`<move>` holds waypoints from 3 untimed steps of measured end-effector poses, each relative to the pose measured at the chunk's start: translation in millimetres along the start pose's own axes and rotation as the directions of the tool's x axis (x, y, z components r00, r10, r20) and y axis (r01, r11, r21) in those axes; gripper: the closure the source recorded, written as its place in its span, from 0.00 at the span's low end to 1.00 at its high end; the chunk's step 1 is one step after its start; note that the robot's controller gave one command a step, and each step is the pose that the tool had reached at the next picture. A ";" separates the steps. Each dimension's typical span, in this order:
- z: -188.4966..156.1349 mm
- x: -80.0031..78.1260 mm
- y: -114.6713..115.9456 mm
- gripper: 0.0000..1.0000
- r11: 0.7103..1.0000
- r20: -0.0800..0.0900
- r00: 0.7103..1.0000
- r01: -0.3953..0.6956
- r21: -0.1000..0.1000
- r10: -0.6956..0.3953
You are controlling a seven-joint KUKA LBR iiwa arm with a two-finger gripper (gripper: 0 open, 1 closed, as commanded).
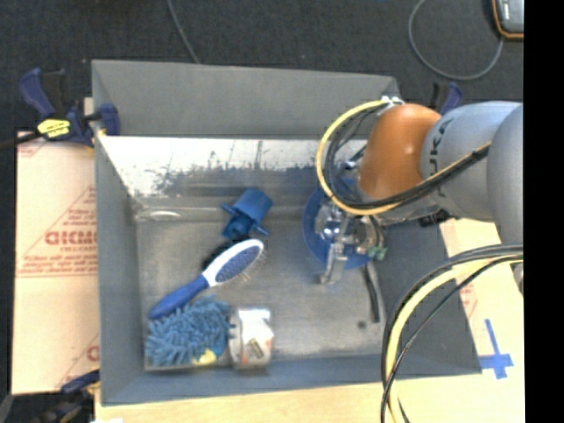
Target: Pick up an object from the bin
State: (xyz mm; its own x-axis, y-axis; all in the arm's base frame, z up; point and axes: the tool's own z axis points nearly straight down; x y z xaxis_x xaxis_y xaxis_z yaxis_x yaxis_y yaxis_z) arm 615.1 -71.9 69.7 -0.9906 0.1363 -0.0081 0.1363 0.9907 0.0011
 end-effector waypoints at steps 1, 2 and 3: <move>-77.9 6.8 6.7 0.00 0.986 0.010 0.986 -0.165 -0.003 0.165; -29.2 -11.3 20.1 0.00 0.948 -0.007 0.948 -0.318 0.002 0.318; -0.7 -22.4 -7.5 0.00 0.897 -0.016 0.897 -0.442 -0.006 0.442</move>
Offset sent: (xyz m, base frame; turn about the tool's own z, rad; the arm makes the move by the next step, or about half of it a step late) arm 0.0131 0.0191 0.0303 0.3268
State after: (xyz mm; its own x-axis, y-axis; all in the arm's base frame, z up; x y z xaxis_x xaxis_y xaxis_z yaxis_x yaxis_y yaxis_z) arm 636.2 -82.4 70.5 -0.8286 0.5598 0.0089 0.5599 0.8285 0.0105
